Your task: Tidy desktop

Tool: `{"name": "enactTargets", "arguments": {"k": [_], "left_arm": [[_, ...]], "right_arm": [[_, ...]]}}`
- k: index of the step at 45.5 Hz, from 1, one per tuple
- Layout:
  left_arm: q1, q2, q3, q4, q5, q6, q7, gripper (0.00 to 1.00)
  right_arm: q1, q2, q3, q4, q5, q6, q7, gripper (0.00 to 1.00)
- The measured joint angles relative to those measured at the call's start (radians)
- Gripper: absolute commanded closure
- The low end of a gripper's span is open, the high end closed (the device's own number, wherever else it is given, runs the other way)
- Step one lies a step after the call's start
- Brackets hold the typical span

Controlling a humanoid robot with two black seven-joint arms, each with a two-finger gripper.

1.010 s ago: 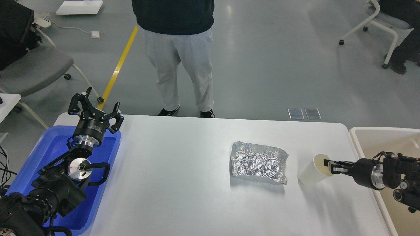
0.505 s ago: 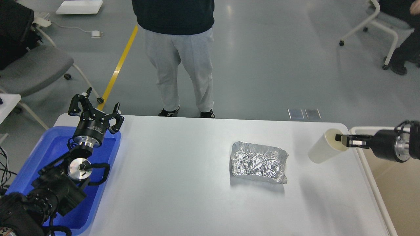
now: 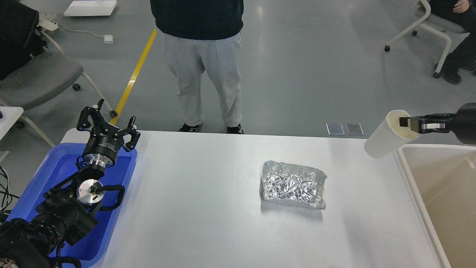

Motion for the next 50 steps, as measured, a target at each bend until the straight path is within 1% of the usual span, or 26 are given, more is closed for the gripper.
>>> {"name": "enactTargets", "arguments": {"k": [20, 29, 39, 50], "left_arm": [[0.0, 0.0, 0.0, 0.0, 0.0, 0.0, 0.0, 0.0], [0.0, 0.0, 0.0, 0.0, 0.0, 0.0, 0.0, 0.0], [0.0, 0.0, 0.0, 0.001, 0.0, 0.001, 0.0, 0.0], [0.0, 0.0, -0.001, 0.001, 0.0, 0.003, -0.002, 0.0]], "right_arm": [[0.042, -0.044, 0.0, -0.002, -0.012, 0.03, -0.002, 1.0], [0.02, -0.06, 0.0, -0.044, -0.007, 0.025, -0.001, 1.0], [-0.068, -0.07, 0.009, -0.185, 0.044, 0.016, 0.009, 1.0], [-0.234, -0.015, 0.015, -0.391, 0.212, -0.051, 0.057, 1.0]]}}
